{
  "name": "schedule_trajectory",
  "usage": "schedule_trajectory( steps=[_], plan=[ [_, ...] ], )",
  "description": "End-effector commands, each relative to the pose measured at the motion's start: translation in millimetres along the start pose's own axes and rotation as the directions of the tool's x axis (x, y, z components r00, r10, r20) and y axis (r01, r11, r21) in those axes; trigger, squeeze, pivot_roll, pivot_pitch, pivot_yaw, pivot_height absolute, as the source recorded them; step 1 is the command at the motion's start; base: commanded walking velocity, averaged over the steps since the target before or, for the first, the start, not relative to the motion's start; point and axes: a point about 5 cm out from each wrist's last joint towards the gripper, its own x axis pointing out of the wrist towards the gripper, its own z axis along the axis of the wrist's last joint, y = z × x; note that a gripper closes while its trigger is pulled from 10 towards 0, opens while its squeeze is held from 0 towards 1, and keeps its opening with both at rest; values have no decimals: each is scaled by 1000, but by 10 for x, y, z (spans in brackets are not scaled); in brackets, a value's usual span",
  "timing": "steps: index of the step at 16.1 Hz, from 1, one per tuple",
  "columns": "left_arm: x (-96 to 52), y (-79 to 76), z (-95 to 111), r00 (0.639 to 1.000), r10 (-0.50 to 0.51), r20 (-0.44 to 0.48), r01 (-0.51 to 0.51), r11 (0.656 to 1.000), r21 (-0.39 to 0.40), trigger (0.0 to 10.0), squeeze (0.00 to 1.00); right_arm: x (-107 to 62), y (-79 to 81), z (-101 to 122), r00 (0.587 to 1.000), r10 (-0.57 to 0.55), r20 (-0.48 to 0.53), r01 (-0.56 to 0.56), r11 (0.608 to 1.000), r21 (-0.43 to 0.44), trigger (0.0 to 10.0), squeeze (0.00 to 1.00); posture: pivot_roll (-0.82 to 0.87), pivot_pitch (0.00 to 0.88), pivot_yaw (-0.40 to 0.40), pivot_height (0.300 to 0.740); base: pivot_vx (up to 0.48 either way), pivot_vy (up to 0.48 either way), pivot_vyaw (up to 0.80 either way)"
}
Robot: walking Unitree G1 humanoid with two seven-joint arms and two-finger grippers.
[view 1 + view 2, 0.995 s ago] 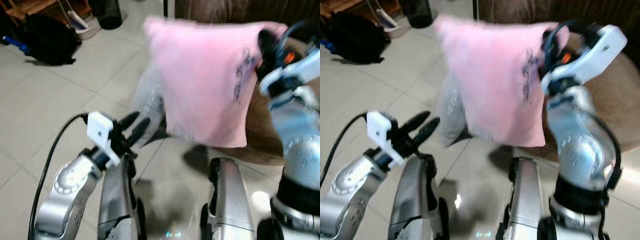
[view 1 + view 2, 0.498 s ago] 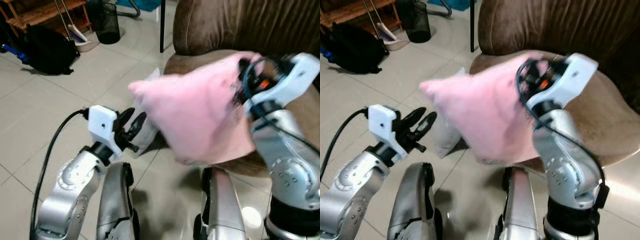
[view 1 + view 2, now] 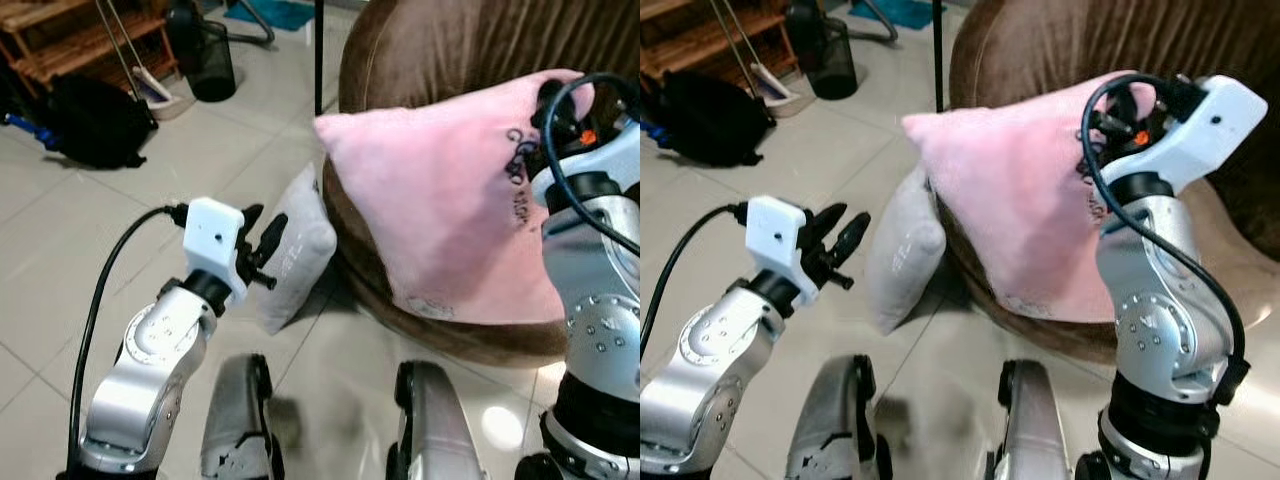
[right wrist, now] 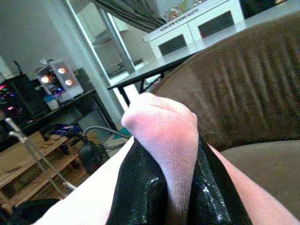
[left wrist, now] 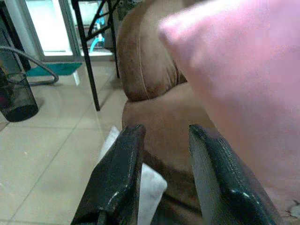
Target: Move the pillow to the sofa from floor
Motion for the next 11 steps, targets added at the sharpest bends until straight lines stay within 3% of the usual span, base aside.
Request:
schedule_trajectory(
  steps=[1,4,8,11],
  plan=[
    [39,65,51,999,30,13,-30,999,11,10000,0,71,17,55,1000,-4,31,4,1000,-3,10000,0,19,86,29,641,0,0,0],
    [101,113,75,998,66,6,-67,997,26,10000,0,148,-47,35,999,-46,28,45,999,8,10000,0,42,103,21,671,0,0,0],
    [34,164,48,994,110,0,-110,994,25,10000,0,131,-22,-46,999,-41,7,41,999,4,10000,0,54,95,23,706,0,0,0],
    [17,127,48,998,67,6,-67,998,19,10000,0,144,-6,-84,999,-39,7,39,999,10,10000,0,51,68,37,731,0,0,0]
  ],
)
